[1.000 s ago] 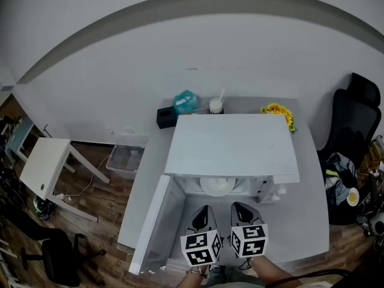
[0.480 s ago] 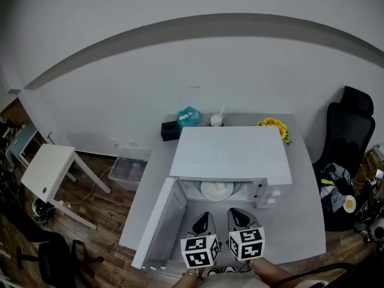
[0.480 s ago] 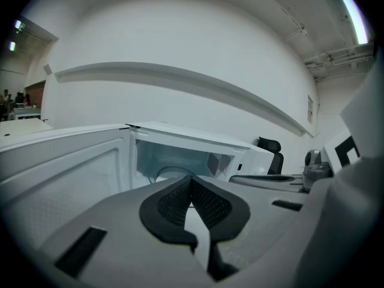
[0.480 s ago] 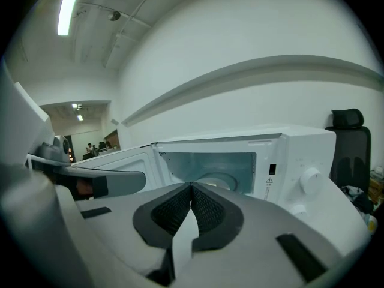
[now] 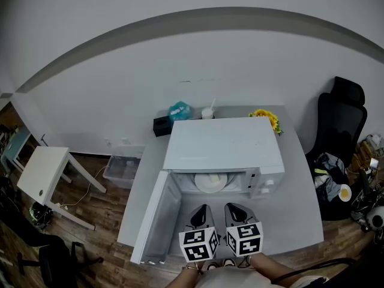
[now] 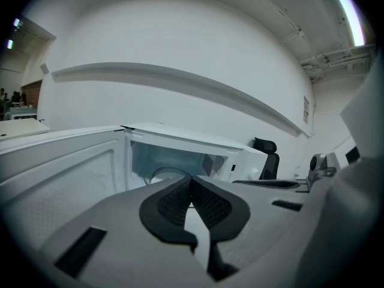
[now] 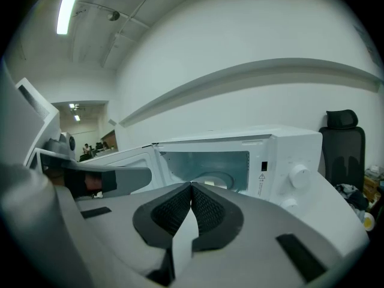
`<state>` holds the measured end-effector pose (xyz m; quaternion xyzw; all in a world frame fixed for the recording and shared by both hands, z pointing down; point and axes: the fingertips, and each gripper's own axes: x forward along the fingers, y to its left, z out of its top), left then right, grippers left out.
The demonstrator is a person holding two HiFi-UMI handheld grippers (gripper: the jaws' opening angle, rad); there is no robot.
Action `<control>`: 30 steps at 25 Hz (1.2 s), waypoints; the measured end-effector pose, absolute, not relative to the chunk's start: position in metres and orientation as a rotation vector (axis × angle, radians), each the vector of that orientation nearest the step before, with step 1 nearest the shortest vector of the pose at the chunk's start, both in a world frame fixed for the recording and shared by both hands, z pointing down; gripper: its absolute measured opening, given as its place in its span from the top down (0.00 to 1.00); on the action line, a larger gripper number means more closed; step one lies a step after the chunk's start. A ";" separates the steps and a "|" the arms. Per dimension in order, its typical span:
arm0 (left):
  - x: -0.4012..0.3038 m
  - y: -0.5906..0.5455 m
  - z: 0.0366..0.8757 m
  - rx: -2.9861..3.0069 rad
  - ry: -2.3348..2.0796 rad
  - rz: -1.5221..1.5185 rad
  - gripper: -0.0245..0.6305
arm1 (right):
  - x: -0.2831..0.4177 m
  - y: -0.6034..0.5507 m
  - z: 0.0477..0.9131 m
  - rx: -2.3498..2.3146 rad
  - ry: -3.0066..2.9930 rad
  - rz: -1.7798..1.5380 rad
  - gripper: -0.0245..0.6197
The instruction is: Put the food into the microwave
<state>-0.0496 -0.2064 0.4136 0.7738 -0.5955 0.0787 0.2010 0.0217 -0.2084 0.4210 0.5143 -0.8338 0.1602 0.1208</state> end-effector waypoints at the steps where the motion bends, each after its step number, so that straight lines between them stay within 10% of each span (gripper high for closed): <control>1: -0.049 -0.206 0.413 2.163 -1.663 0.219 0.96 | 0.022 -0.208 0.419 1.502 -2.437 0.462 0.94; 30: -0.055 -0.215 0.421 2.114 -1.688 0.225 0.96 | 0.031 -0.209 0.421 1.482 -2.400 0.393 0.94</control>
